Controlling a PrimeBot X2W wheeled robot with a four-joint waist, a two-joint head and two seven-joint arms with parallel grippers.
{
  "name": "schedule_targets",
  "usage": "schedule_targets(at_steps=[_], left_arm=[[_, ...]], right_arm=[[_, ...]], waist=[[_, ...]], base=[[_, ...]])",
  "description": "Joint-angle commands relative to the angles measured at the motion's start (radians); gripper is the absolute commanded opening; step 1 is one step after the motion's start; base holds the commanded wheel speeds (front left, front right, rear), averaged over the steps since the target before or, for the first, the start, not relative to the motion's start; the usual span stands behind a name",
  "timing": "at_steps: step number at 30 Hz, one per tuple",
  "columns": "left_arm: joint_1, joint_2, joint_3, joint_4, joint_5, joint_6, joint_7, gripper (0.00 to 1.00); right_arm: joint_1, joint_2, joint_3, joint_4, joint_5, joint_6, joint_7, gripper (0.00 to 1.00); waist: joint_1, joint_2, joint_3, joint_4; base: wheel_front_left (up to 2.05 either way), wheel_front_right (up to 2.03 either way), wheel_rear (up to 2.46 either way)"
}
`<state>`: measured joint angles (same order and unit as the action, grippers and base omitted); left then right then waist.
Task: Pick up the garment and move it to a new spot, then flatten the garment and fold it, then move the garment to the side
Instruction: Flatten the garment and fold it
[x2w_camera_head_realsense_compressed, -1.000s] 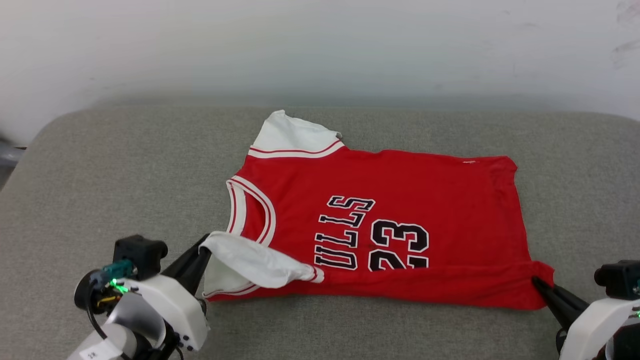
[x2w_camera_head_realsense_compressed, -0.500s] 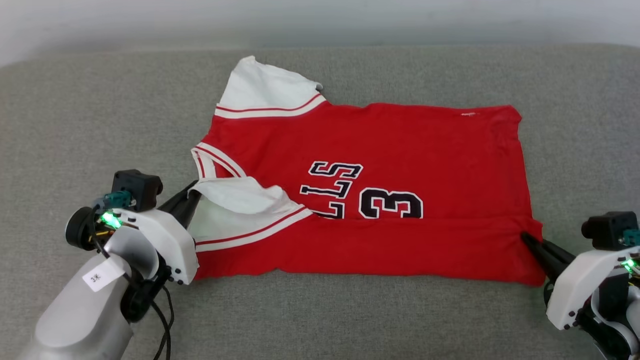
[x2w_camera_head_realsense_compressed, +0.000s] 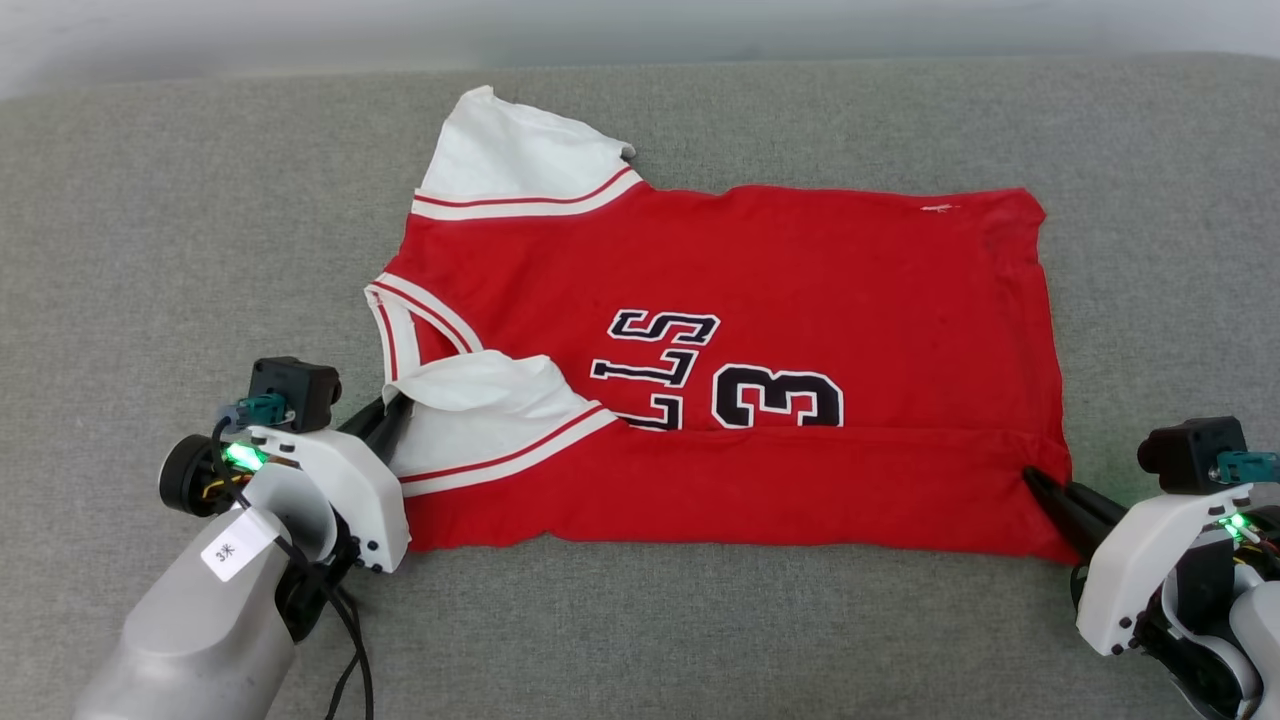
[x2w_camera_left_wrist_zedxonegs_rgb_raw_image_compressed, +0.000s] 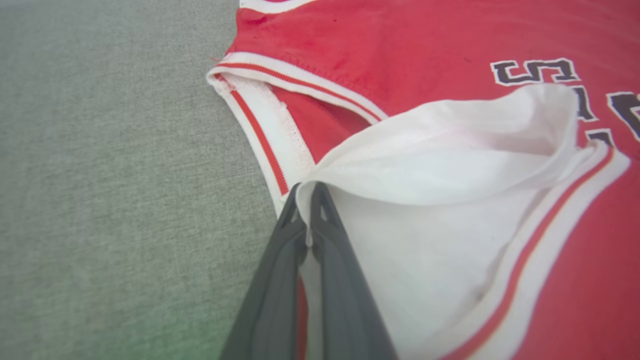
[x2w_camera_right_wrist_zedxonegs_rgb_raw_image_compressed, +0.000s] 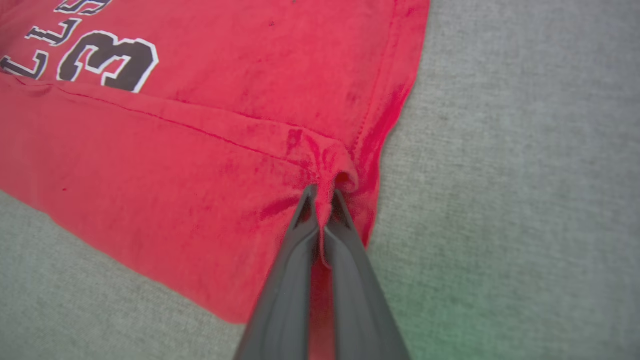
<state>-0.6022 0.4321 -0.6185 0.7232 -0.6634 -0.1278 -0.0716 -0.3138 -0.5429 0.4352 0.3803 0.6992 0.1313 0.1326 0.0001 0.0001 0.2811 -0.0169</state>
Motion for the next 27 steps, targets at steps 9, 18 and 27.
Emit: schedule_targets(at_steps=[9, 18, 27], left_arm=[[-0.063, 0.025, -0.055, 0.028, -0.032, -0.002, -0.033, 1.00], [-0.126, 0.099, -0.116, -0.068, -0.109, -0.002, 0.103, 1.00], [-0.154, 0.154, -0.194, -0.165, -0.298, -0.002, 0.515, 1.00]], right_arm=[[0.028, 0.003, -0.032, -0.024, 0.002, -0.001, -0.044, 1.00], [0.083, 0.006, -0.106, -0.074, -0.027, -0.001, -0.037, 1.00], [0.115, 0.034, -0.151, -0.114, -0.061, -0.001, -0.004, 1.00]], waist=[[-0.0001, -0.0001, -0.078, 0.022], [-0.0001, -0.0001, -0.147, 0.057], [-0.0001, -0.0001, -0.173, 0.069]], base=[[0.00, 0.00, 0.00], [0.00, 0.00, 0.00], [0.00, 0.00, 0.00]])
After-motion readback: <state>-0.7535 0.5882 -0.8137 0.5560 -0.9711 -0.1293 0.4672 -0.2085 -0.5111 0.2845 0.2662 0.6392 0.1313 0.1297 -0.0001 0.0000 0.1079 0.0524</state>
